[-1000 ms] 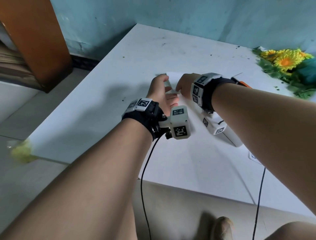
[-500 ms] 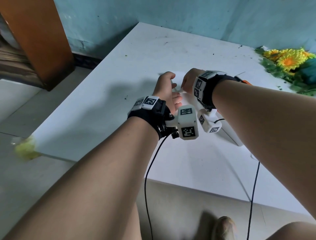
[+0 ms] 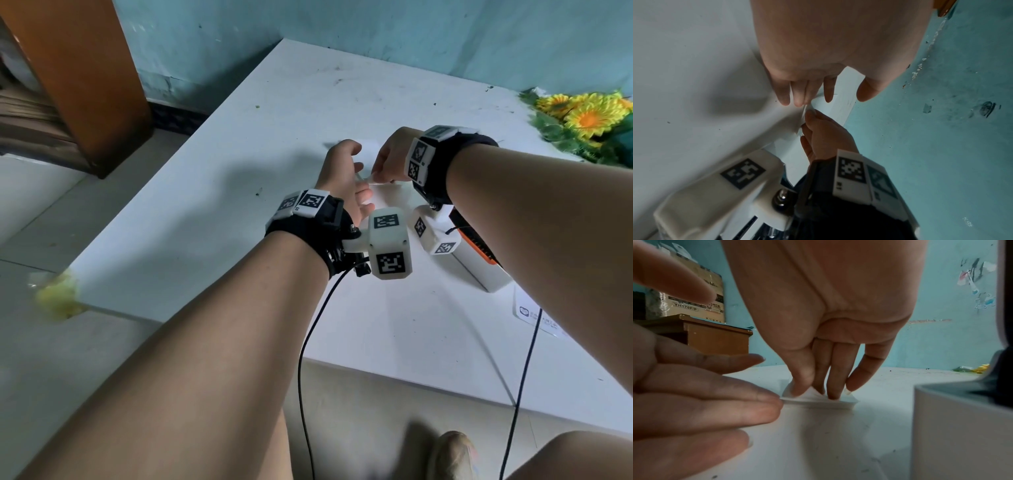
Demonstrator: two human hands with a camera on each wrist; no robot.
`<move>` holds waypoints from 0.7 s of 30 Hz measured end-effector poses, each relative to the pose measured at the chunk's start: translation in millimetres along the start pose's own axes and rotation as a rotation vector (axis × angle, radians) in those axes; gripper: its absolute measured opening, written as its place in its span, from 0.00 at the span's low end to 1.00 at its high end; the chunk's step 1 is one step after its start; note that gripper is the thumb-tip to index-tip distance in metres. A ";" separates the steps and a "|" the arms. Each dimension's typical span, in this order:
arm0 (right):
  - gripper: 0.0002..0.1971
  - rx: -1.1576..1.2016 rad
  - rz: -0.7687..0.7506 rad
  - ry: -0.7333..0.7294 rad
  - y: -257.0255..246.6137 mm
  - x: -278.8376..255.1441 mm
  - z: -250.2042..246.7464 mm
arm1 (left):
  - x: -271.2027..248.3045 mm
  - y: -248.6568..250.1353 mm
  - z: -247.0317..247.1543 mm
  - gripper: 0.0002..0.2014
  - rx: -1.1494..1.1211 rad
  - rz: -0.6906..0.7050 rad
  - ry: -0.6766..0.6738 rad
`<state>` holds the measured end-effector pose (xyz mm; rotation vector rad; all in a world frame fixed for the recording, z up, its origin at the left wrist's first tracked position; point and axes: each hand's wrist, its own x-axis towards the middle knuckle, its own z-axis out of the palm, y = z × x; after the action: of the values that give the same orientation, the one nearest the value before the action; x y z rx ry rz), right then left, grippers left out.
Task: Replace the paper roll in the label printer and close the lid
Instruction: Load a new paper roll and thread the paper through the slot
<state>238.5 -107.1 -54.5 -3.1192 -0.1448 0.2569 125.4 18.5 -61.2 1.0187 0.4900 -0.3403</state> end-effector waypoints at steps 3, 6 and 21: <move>0.07 0.117 -0.046 -0.052 5.7 -3.5 1.0 | 0.9 -0.8 -0.3 0.14 0.013 0.013 0.009; 0.08 0.210 -0.067 -0.046 15.8 -2.7 1.2 | 1.6 -2.1 -0.7 0.14 0.019 0.017 0.005; 0.14 0.421 -0.029 -0.096 20.5 -12.9 1.1 | -3.9 -4.1 0.8 0.12 -0.011 0.009 -0.011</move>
<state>227.6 -128.7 -53.8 -2.6863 -0.1182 0.3815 120.2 15.9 -61.8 1.0077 0.4769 -0.3341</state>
